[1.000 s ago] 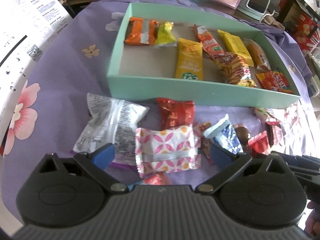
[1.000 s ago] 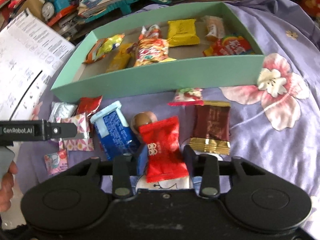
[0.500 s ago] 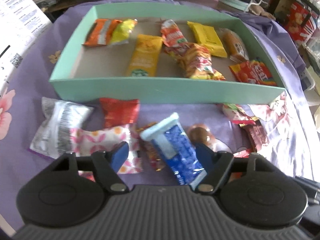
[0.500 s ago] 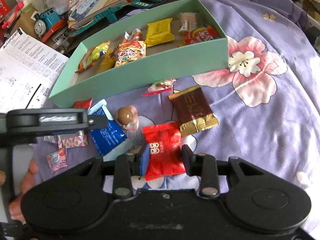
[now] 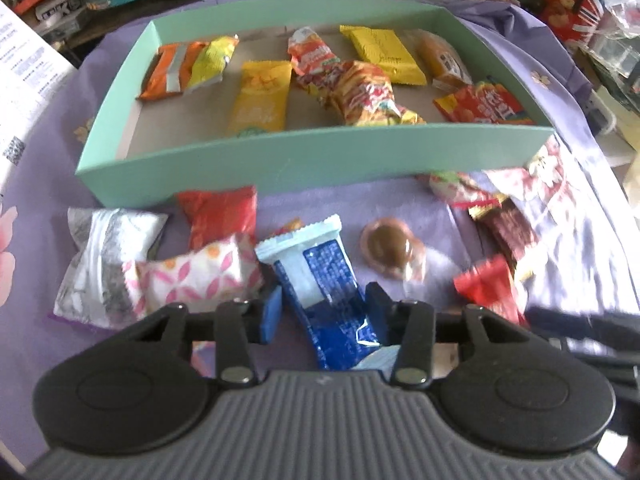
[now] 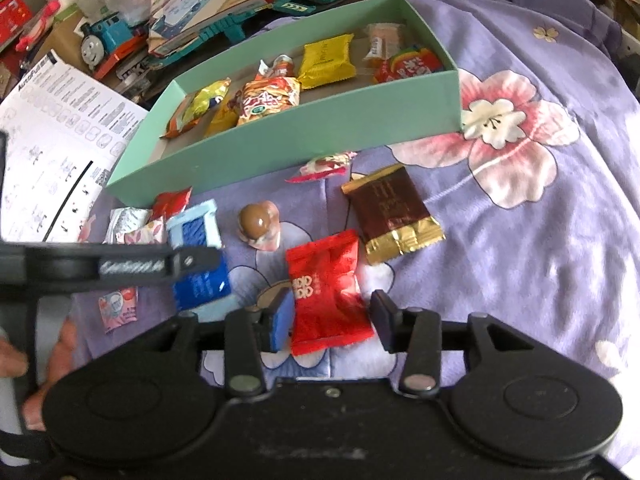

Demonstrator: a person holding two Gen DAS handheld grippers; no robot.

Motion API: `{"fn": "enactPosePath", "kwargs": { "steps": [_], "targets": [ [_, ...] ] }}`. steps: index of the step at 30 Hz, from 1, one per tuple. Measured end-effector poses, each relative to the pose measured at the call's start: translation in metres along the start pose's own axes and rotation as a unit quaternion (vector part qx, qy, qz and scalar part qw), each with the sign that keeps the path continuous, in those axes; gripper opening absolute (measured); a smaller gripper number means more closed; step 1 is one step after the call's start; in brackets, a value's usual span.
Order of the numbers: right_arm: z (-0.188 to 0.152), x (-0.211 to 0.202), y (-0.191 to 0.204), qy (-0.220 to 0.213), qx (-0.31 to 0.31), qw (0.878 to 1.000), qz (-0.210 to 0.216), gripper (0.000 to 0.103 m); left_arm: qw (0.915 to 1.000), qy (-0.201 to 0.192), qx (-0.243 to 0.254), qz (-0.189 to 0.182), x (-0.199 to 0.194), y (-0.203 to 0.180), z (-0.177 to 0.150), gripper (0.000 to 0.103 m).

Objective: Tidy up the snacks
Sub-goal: 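Grasp the red DD candy with the right tool while the left tool grasps the blue-and-white snack, then carry the red candy and blue-and-white snack into the tray and open both tools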

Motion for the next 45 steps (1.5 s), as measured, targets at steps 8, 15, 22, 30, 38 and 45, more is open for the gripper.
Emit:
{"fn": "enactPosePath", "kwargs": {
  "steps": [8, 15, 22, 30, 38, 45],
  "targets": [
    [0.004, 0.011, 0.017, -0.011, -0.054, 0.998, -0.028, 0.045, 0.9998, 0.014, -0.007, -0.010, -0.005, 0.013, -0.014, 0.048],
    [0.000, 0.008, 0.018, -0.009, -0.064, 0.997, -0.042, 0.036, 0.9998, 0.018, 0.011, 0.000, 0.000, -0.001, -0.019, 0.053],
    [-0.001, -0.003, 0.012, -0.002, -0.020, 0.999, -0.025, 0.036, 0.9999, 0.007, 0.002, -0.015, -0.011, 0.006, -0.019, 0.039],
    [0.011, -0.023, 0.022, -0.022, -0.011, 1.000, -0.013, 0.036, 0.9985, -0.030, -0.007, -0.045, -0.039, 0.011, -0.011, 0.039],
    [0.045, -0.044, 0.026, -0.051, 0.009, 0.999, 0.003, 0.036, 0.9947, -0.081, -0.016, -0.061, -0.070, 0.021, 0.015, 0.039],
    [0.103, -0.056, 0.017, -0.096, 0.026, 0.995, -0.004, 0.036, 0.9909, -0.120, -0.022, -0.057, -0.084, 0.041, 0.069, 0.039]
  ]
}}
Point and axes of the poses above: each gripper's, at about its wrist camera, not at the fingertips, and x roughly the way its jaws point, y to its left, z to its top, the point moved 6 cm from there along x, roughly the way its jaws point, and after that the axes turned 1 degree about -z, right-handed, at the moved point
